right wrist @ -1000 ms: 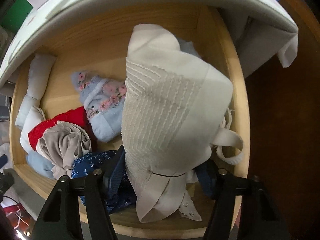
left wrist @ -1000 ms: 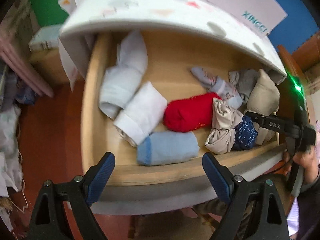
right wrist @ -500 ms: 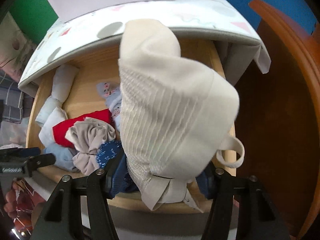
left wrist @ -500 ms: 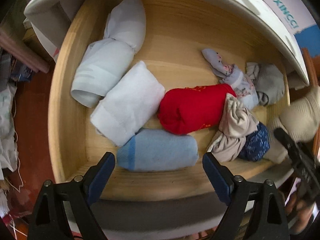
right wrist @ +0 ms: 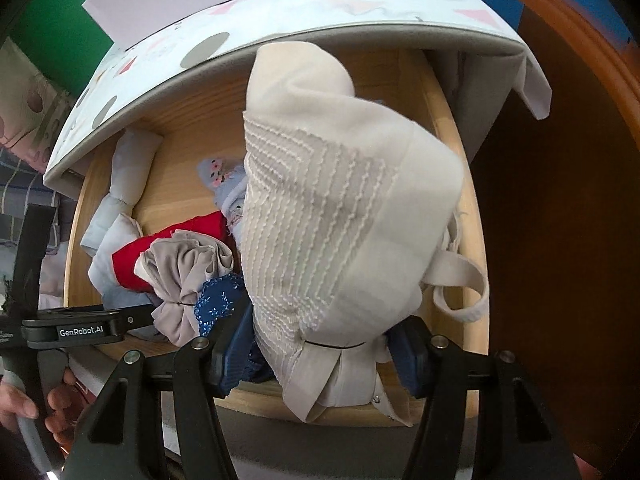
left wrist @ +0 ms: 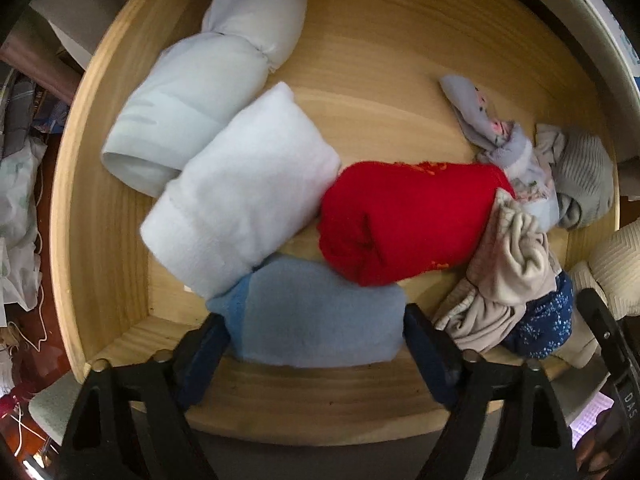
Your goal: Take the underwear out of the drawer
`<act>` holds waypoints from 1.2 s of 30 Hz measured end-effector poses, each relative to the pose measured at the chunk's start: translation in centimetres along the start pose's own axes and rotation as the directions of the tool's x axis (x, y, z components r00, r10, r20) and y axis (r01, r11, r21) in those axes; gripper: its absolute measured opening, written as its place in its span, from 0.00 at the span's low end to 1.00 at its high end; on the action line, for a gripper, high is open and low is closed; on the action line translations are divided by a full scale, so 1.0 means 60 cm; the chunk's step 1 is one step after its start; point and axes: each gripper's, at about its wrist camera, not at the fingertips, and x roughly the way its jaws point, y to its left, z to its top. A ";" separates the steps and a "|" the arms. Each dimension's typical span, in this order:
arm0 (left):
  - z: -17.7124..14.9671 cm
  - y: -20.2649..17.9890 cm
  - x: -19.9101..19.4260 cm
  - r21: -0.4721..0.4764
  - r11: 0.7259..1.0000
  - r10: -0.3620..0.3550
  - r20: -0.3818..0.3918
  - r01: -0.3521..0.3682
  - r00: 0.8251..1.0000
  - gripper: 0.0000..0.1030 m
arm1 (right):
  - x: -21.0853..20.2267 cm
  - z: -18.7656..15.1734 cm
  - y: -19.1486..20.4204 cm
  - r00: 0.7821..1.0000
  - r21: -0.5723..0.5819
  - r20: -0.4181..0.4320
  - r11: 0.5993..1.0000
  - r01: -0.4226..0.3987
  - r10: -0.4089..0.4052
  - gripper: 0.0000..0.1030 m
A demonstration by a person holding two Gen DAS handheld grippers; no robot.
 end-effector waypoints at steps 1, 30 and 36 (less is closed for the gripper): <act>-0.002 0.001 -0.002 0.006 1.000 -0.002 0.007 0.002 1.000 0.74 | 0.001 0.000 -0.001 1.000 0.004 -0.001 1.000 -0.003 0.003 0.55; -0.085 -0.058 -0.150 0.147 0.987 -0.115 0.419 0.058 0.900 0.57 | 0.012 -0.005 -0.030 1.000 0.148 0.011 0.989 -0.026 0.025 0.55; -0.079 -0.039 -0.230 0.177 0.983 -0.135 0.513 0.050 0.847 0.57 | 0.011 -0.006 -0.041 0.999 0.156 0.013 0.987 -0.040 0.039 0.55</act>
